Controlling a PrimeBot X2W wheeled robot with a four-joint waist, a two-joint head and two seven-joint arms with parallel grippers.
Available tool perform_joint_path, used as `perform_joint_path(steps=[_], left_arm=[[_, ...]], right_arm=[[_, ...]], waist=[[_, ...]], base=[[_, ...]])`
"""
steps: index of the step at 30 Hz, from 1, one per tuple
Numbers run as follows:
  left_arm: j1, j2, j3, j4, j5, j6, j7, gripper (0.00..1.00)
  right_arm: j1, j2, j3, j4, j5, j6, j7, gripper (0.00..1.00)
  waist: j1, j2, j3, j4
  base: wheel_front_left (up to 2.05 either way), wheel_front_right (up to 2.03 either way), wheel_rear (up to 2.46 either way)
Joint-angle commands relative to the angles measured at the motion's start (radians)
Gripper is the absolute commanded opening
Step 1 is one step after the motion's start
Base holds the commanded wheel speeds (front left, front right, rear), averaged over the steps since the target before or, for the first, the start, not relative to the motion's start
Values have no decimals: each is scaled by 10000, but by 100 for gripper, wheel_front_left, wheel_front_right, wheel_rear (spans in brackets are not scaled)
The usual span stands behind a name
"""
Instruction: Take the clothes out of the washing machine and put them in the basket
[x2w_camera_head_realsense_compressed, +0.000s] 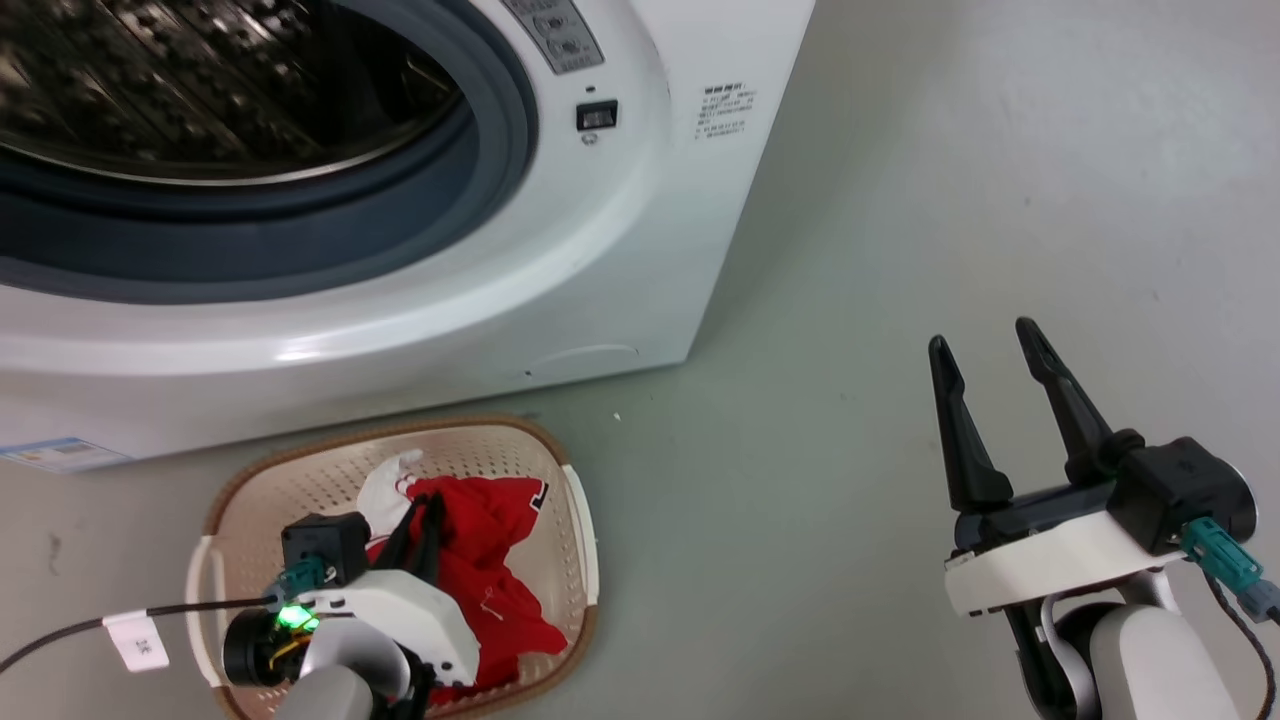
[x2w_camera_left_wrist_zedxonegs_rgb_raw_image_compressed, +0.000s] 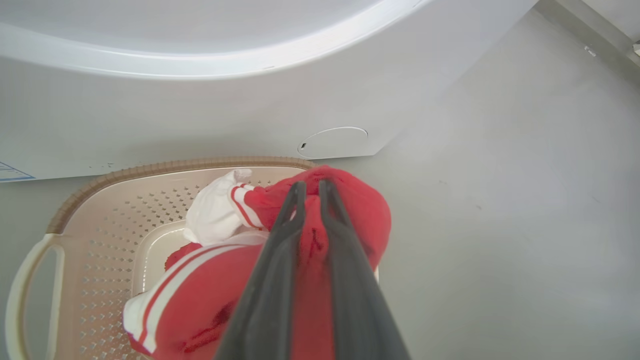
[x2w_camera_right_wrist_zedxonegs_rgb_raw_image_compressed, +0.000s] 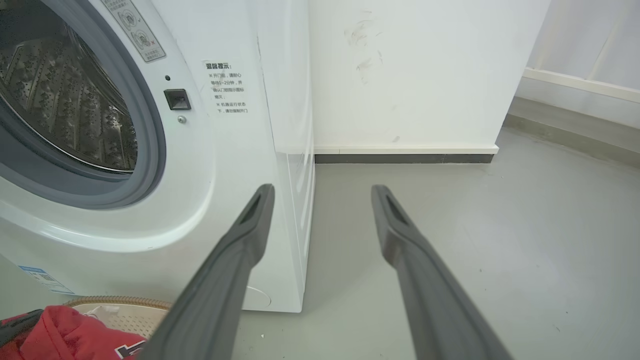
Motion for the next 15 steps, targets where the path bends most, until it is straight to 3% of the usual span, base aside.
perform_joint_path(steps=[1, 15], left_arm=[[-562, -6, 38, 607, 57, -72, -256, 0], [-3113, -26, 424, 4549, -25, -403, -1330, 0]], right_arm=[[-332, 15, 85, 46, 111, -7, -133, 100], [-1262, 14, 403, 424, 531, -9, -733, 100]], waist=[[-2, 0, 1031, -420], [-2, 0, 3137, -1132]], base=[[0, 0, 0], [0, 0, 0]])
